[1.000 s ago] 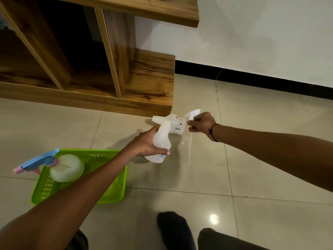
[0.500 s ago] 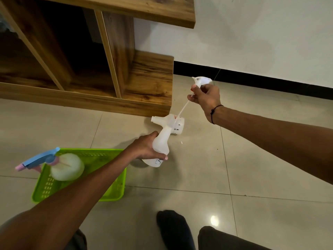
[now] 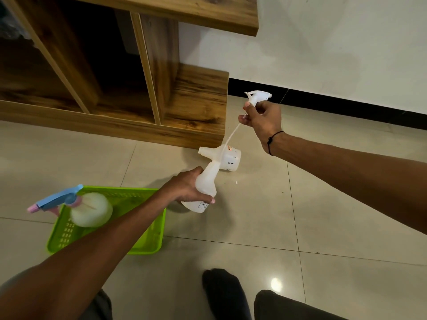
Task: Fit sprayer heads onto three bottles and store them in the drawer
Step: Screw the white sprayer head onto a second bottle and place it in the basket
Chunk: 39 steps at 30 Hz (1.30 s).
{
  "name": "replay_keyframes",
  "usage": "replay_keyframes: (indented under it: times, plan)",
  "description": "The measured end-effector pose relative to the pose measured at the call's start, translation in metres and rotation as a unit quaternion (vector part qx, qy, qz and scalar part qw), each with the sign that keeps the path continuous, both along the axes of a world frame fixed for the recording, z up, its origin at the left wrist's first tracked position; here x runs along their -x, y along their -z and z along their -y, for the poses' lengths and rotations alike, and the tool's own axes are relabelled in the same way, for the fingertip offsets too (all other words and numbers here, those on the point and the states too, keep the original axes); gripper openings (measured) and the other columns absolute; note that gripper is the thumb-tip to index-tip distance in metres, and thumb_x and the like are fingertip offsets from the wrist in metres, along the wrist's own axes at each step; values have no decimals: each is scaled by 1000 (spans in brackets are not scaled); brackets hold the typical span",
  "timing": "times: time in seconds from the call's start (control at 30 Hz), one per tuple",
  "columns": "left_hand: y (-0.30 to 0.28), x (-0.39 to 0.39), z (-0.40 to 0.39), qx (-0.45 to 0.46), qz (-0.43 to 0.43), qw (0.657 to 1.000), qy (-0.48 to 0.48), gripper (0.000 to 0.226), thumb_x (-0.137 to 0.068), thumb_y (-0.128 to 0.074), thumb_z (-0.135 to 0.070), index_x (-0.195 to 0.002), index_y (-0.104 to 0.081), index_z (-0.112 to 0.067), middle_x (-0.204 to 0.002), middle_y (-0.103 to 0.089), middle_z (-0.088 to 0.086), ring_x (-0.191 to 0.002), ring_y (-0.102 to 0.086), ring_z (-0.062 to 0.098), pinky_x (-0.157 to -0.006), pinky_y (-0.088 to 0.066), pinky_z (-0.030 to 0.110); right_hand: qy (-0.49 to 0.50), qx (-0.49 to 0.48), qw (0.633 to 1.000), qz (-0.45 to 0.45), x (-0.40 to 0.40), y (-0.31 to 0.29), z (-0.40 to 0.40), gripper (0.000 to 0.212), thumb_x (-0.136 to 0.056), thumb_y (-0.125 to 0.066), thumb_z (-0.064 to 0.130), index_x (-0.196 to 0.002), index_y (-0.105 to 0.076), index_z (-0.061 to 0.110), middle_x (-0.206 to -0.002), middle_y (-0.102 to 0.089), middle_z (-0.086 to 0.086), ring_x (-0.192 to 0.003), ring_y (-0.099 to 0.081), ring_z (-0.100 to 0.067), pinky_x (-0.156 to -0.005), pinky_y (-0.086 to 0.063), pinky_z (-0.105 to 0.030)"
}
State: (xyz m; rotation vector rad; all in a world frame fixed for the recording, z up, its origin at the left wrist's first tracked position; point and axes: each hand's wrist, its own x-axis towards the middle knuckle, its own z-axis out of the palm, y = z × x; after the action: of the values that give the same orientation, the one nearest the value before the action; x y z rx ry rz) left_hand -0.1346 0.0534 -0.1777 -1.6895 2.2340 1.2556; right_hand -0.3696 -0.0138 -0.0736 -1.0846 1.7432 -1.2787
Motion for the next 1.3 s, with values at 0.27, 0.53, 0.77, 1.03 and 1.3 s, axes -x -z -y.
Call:
replay_keyframes:
  times: [0.27, 0.53, 0.77, 1.03, 1.3]
  plan:
    - [-1, 4, -1, -20, 2, 1000, 3, 77, -63, -90, -65, -120, -49, -35, -125, -65, -4, -113, -63, 26, -91, -59, 40, -2, -2, 1000, 20, -7, -2, 1, 32, -101, -68, 20, -114, -69, -9, -85, -70, -8, -78, -77, -22, -91, -65, -45]
    - [-4, 7, -1, -31, -37, 999, -21, 75, -63, -92, -63, -119, -49, -37, -124, -67, -4, -113, -65, 26, -94, -61, 46, -7, 0, 1000, 20, -6, 0, -2, 33, -101, -68, 19, -113, -68, -11, -80, -68, -4, -75, -75, -23, -91, -65, -47]
    - [-2, 4, 0, -27, -36, 999, -24, 76, -62, -91, -65, -118, -47, -39, -123, -66, -5, -113, -64, 27, -91, -61, 45, 12, 26, 1000, -6, -1, -8, 7, 31, -101, -67, 18, -109, -66, -12, -74, -65, -4, -76, -77, -24, -88, -66, -46]
    - [-4, 5, 5, -22, -79, 995, -55, 82, -60, -91, -65, -125, -54, -34, -120, -70, -7, -110, -67, 24, -90, -62, 44, -34, -8, 999, -11, -15, 6, -12, 29, -101, -67, 19, -114, -67, -7, -82, -69, -1, -89, -79, -33, -89, -65, -48]
    - [-13, 13, 7, 34, -130, 988, -77, 93, -56, -92, -67, -136, -56, -37, -127, -70, -9, -115, -66, 22, -99, -57, 44, -161, -89, 983, -4, -32, 34, -52, 31, -92, -79, 11, -113, -71, -10, -108, -73, -26, -95, -69, -27, -90, -61, -45]
